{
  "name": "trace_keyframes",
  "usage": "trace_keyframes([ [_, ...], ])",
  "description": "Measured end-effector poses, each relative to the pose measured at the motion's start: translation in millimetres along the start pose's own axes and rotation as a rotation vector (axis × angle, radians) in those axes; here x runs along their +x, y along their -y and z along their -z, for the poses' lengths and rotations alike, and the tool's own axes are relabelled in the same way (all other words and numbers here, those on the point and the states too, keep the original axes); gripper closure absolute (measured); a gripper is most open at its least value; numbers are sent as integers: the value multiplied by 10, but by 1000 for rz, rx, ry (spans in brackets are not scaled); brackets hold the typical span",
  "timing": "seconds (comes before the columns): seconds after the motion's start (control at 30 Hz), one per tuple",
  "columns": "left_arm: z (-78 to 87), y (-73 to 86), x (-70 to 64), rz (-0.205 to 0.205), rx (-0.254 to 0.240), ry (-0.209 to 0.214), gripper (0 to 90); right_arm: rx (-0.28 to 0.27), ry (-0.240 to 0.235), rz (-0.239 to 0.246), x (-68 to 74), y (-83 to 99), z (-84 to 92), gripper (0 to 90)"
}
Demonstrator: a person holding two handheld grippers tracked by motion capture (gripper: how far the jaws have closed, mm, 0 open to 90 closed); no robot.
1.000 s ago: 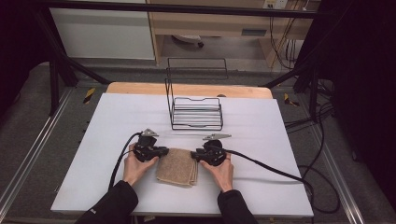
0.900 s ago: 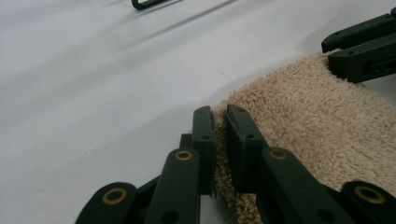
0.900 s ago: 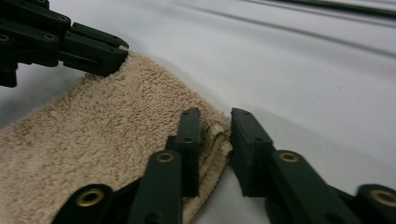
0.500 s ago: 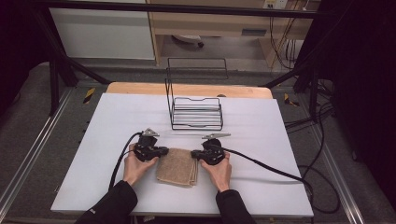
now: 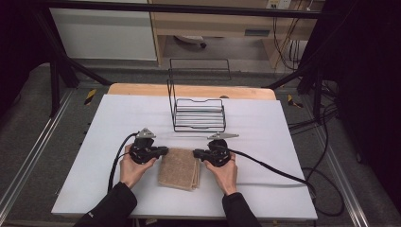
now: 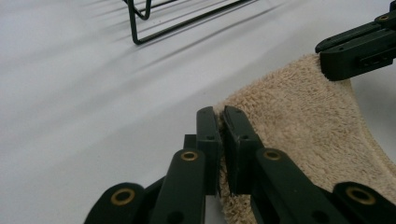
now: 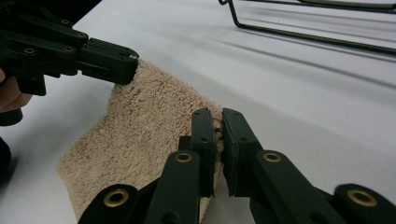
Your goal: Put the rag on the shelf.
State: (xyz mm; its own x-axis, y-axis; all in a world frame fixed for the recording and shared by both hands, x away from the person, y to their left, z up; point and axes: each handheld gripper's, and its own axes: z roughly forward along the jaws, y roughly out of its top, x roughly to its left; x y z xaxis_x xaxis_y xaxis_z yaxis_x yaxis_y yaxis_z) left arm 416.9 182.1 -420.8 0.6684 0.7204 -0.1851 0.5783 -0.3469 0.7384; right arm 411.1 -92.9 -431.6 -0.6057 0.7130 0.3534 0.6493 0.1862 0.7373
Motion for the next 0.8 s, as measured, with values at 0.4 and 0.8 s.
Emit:
trace_keyframes([
  [0.4, 247, -41, -135, -19, -76, 4, 856, -50, -35, 36, 53, -48, 149, 844],
  [0.8, 367, -108, -268, -24, -121, 7, 859, -105, -42, 88, 72, -115, 328, 844],
])
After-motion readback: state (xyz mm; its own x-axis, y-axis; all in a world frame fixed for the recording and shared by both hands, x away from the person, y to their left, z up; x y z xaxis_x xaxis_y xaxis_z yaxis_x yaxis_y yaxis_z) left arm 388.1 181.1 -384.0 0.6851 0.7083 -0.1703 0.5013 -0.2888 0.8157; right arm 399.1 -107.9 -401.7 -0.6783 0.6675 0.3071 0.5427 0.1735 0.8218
